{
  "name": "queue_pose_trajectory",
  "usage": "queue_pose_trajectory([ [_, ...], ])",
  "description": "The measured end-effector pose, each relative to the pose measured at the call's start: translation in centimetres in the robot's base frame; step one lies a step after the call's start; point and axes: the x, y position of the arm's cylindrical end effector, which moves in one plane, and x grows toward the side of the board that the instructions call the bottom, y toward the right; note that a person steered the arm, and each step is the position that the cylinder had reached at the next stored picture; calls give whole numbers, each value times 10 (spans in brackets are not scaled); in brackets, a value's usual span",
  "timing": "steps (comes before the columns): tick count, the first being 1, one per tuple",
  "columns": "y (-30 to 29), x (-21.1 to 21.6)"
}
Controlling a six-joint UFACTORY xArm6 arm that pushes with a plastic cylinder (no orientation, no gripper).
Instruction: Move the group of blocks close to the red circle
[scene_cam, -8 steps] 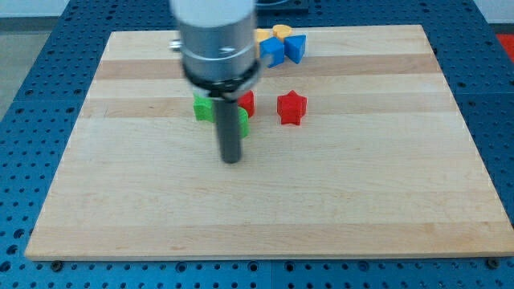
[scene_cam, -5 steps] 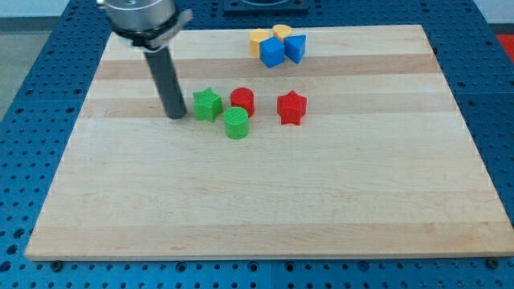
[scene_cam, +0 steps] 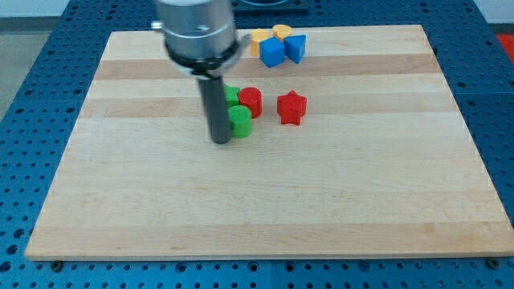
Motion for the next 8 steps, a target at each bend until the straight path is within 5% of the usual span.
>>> queue_pose_trajectory([
  [2,18,5],
  [4,140,-32],
  [7,91,-39],
  [8,73,13],
])
